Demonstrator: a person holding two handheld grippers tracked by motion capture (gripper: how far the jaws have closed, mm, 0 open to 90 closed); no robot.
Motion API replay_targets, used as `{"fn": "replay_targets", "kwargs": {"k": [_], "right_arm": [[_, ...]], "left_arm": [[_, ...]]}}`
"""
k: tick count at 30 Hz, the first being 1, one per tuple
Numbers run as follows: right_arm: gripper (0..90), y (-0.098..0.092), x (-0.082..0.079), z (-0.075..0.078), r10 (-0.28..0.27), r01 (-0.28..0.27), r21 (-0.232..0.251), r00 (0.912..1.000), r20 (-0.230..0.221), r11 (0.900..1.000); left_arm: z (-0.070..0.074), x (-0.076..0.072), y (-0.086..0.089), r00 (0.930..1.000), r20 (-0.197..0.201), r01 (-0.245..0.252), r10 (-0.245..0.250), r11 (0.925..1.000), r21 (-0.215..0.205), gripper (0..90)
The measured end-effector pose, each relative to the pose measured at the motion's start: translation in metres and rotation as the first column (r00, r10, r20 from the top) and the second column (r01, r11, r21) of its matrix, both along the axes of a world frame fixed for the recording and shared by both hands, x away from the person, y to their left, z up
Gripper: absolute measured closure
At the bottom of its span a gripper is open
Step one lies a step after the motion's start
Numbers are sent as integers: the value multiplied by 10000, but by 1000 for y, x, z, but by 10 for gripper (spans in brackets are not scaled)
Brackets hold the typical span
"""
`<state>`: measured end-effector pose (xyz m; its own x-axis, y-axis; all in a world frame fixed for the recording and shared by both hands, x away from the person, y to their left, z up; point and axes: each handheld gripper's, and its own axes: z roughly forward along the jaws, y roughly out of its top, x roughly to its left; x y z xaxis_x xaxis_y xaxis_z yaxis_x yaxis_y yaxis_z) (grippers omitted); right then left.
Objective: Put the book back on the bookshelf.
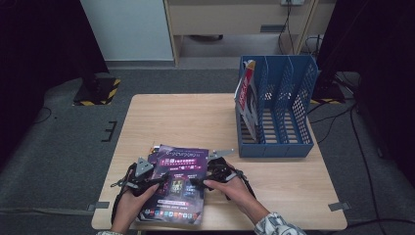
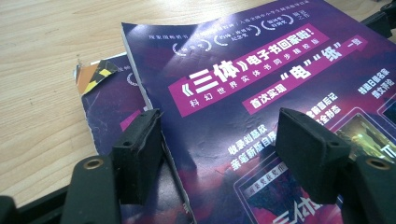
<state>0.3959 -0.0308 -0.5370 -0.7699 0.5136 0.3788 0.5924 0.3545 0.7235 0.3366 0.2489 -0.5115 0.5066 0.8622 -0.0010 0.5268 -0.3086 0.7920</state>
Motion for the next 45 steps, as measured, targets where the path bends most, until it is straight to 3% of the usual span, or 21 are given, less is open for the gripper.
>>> {"fn": "replay_targets", "kwargs": {"k": [5,13,16,18,20,23,29,32,41,45], "right_arm": [[95,-1,4,-2,382,-381,309,9993,-22,9988],[122,0,3,-4,253,-253,487,9997,-6,9985],[185,0,6,1,398,-392,350,9990,-180,9986],[248,-3,7,8,291,-289,584,9996,-34,9979],[247,-3,8,19,406,-407,1041,9992,29,9937],[221,7,6,34,677,-721,810,9961,558,9941],[117,32,8,37,1092,-1094,97,9939,126,9940],[113,38,7,36,1018,-1020,90,9947,157,9947],[145,54,5,37,1246,-1244,80,9920,-189,9922],[263,52,6,35,1074,-1074,37,9933,-430,9942]], "left_arm": [[0,0,0,10000,14,-10,10,10000,13,316],[-1,-1,1,10000,24,-7,7,10000,-9,315],[-1,-1,1,10000,27,-65,66,9999,-82,314],[-1,-1,2,10000,15,-83,83,9999,-89,314],[-1,-1,4,10000,-8,-64,64,9999,-111,314],[-1,-1,6,10000,-29,-64,64,9998,-178,313],[-1,-1,5,10000,-13,-42,42,9999,-125,314],[-1,-1,5,10000,-6,-57,57,10000,-78,313],[-1,0,5,9999,-49,-108,107,9998,-158,307],[-1,-1,5,9999,-56,-141,140,9998,-170,305]]}}
